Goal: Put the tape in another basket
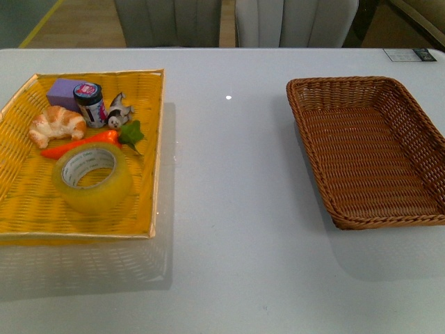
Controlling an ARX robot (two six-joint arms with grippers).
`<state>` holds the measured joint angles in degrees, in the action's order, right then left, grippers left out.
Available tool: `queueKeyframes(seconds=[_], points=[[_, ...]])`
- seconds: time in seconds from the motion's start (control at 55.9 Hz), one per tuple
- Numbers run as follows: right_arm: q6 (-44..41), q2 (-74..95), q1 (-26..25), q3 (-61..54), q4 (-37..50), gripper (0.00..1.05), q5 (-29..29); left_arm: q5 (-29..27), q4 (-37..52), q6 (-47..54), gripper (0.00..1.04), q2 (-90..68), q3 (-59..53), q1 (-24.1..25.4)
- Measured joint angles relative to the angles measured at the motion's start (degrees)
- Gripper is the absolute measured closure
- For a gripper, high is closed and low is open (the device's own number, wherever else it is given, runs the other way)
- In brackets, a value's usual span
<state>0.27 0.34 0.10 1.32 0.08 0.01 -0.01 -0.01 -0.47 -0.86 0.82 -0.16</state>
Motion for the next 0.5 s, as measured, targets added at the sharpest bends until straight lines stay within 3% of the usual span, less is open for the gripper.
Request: queueKeyframes(seconds=[0.501], points=[[0.0, 0.0, 0.0, 0.0, 0.0, 0.09, 0.0, 0.02, 0.0, 0.0, 0.09, 0.0, 0.0, 0.0]])
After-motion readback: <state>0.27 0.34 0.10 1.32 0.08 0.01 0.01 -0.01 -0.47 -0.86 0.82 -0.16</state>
